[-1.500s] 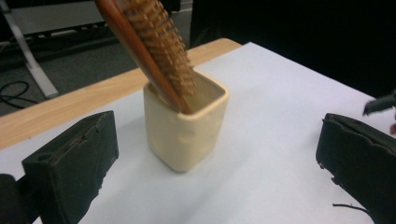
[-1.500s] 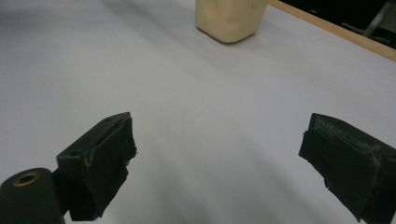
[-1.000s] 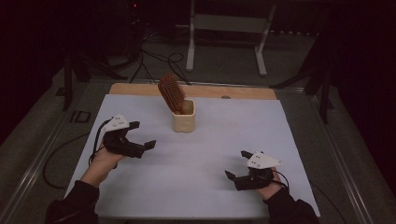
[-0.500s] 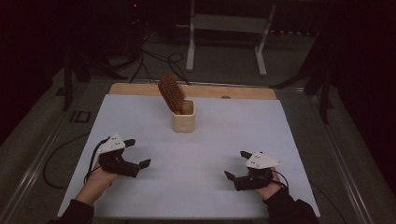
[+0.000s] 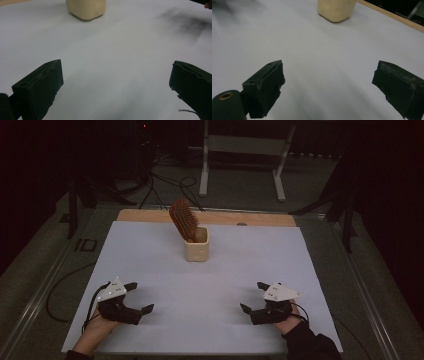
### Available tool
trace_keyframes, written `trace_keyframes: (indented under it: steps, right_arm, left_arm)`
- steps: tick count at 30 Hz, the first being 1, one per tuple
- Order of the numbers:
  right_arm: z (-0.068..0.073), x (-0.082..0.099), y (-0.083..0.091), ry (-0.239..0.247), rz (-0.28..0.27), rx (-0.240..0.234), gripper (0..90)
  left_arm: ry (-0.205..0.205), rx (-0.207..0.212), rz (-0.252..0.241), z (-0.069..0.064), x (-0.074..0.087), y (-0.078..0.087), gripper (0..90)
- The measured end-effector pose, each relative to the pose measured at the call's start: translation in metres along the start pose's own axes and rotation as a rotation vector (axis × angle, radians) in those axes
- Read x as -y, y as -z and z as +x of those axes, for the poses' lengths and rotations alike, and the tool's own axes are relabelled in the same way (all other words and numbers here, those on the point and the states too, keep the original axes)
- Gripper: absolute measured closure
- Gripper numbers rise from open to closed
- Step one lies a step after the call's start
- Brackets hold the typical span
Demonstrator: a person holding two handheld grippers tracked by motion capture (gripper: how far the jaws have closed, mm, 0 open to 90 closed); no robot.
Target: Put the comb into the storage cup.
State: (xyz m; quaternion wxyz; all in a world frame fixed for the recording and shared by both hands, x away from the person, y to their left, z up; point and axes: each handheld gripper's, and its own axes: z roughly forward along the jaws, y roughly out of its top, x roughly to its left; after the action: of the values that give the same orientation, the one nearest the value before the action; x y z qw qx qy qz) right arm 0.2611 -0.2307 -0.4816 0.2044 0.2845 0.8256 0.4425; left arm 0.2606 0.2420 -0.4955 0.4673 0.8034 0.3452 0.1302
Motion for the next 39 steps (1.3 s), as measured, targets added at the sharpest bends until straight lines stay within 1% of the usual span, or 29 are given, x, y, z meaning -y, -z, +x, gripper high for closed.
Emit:
trace_keyframes:
  steps: [2,4,6,8,10,11,15,16,18,20,22,25,26,27,29,30,32,34,36,38,39]
  right_arm:
    - [0.001,0.0,0.0,0.001,0.0,0.0,8.5]
    - [0.0,0.001,0.0,0.003,-0.001,0.0,8.5]
    - [0.001,0.001,0.001,0.002,0.002,0.003,8.5]
    - [0.001,0.003,0.003,0.007,0.004,0.003,8.5]
    - [0.0,0.005,0.004,-0.003,0.002,0.006,8.5]
    - [-0.001,0.006,0.005,-0.003,0.006,0.006,8.5]
    - [-0.004,0.009,0.008,-0.011,0.003,0.014,8.5]
    - [-0.005,0.011,0.008,-0.019,0.003,0.011,8.5]
    - [-0.006,0.013,0.009,-0.01,0.005,0.012,8.5]
    - [-0.007,0.016,0.009,-0.005,0.009,0.016,8.5]
    - [-0.01,0.02,0.01,-0.014,0.015,0.019,8.5]
    - [-0.013,0.024,0.012,-0.02,0.014,0.026,8.5]
    - [-0.014,0.026,0.012,-0.014,0.015,0.024,8.5]
    - [-0.015,0.027,0.012,-0.018,0.017,0.02,8.5]
    - [-0.017,0.029,0.014,-0.023,0.029,0.021,8.5]
    - [-0.018,0.03,0.016,-0.016,0.022,0.022,8.5]
    - [-0.02,0.032,0.018,-0.023,0.02,0.032,8.5]
    - [-0.022,0.034,0.018,-0.039,0.022,0.026,8.5]
    - [-0.023,0.034,0.016,-0.043,0.022,0.032,8.5]
    - [-0.024,0.035,0.014,-0.047,0.022,0.034,8.5]
    - [-0.024,0.035,0.013,-0.049,0.029,0.043,8.5]
  left_arm:
    - [0.001,-0.016,0.011,0.0,0.004,0.001,0.1]
    - [0.023,-0.032,0.018,0.001,0.009,0.002,0.1]
    - [0.036,-0.048,0.026,0.002,0.014,0.004,0.1]
    - [0.049,-0.055,0.019,0.005,0.019,0.006,0.1]
    - [0.067,-0.064,0.02,0.007,0.023,0.009,0.1]
    - [0.069,-0.075,0.022,0.007,0.026,0.011,0.1]
    - [0.069,-0.098,0.024,0.006,0.03,0.016,0.1]
    - [0.065,-0.101,0.027,0.005,0.031,0.017,0.1]
    - [0.062,-0.109,0.023,0.004,0.031,0.02,0.1]
    - [0.065,-0.111,0.008,0.004,0.031,0.022,0.1]
    - [0.065,-0.115,0.006,0.005,0.032,0.024,0.1]
    - [0.069,-0.113,0.003,0.007,0.032,0.024,0.1]
    - [0.069,-0.113,0.004,0.007,0.033,0.024,0.1]
    - [0.073,-0.113,0.005,0.007,0.033,0.024,0.1]
    - [0.073,-0.109,-0.003,0.006,0.032,0.024,0.1]
    - [0.073,-0.11,-0.005,0.006,0.032,0.025,0.1]
    - [0.07,-0.126,0.0,0.005,0.031,0.024,0.1]
    - [0.068,-0.138,0.004,0.004,0.031,0.023,0.1]
    - [0.067,-0.139,0.003,0.005,0.032,0.023,0.1]
    - [0.065,-0.161,0.001,0.004,0.032,0.022,0.1]
    - [0.066,-0.165,-0.001,0.005,0.032,0.022,0.1]
